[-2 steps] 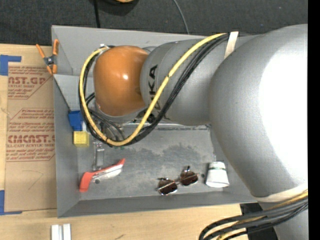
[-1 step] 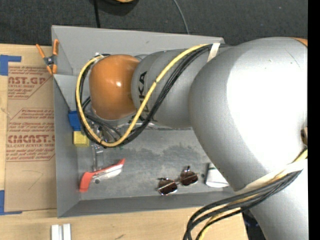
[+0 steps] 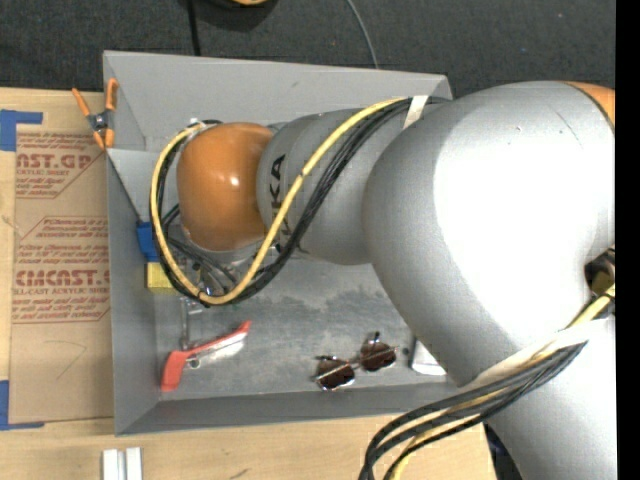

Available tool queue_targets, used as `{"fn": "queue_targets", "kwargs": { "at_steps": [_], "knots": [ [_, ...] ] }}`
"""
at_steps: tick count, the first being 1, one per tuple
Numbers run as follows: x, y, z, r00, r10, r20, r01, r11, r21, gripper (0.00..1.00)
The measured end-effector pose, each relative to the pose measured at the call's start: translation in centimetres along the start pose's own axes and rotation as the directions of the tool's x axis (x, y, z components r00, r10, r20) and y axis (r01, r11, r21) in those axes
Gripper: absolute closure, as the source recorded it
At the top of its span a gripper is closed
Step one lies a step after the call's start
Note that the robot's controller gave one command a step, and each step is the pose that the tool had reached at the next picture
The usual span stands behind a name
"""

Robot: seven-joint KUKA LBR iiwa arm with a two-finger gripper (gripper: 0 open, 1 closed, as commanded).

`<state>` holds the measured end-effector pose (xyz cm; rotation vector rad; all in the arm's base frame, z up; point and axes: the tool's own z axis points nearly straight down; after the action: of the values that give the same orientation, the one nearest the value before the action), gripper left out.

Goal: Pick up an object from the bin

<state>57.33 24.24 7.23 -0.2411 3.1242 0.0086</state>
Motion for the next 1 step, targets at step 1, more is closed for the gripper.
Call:
{"fn": "queue_targets", "kwargs": {
  "at_steps": [1],
  "knots": [
    [-0.75, 0.16, 0.08, 0.995, 0.098, -0.001, -0.098, 0.995, -0.001, 0.0]
  ]
}}
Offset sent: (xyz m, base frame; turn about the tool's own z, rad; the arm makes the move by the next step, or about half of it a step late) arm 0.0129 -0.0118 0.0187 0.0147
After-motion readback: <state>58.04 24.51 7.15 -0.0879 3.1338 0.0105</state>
